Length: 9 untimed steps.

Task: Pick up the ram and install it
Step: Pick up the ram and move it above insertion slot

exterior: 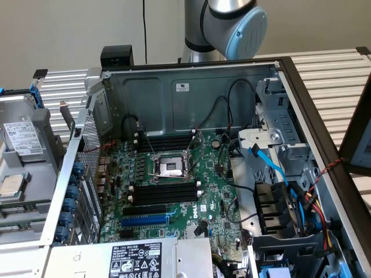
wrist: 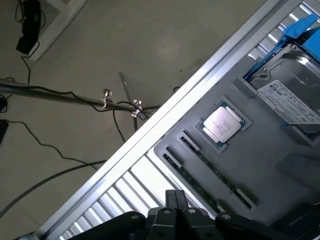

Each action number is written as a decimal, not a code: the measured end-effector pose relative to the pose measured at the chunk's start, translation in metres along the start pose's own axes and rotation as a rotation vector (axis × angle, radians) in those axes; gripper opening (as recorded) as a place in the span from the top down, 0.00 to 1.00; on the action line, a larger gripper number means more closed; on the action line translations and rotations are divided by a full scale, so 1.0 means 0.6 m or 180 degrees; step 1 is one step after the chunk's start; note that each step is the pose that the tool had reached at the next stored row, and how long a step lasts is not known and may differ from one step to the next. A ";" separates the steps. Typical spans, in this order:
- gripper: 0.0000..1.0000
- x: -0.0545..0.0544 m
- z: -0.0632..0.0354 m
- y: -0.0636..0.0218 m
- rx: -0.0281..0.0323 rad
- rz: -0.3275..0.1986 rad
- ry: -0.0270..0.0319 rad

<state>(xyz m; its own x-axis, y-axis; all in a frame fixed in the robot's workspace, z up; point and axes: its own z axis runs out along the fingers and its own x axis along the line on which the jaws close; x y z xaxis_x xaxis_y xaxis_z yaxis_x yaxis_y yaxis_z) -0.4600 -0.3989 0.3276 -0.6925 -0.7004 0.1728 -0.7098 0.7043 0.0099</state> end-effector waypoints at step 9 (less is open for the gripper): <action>0.90 0.000 0.001 0.000 0.0183 -0.0232 -0.0145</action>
<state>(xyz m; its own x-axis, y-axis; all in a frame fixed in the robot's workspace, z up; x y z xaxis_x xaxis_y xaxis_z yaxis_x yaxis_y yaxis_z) -0.4597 -0.3990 0.3268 -0.6430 -0.7550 0.1286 -0.7639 0.6444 -0.0358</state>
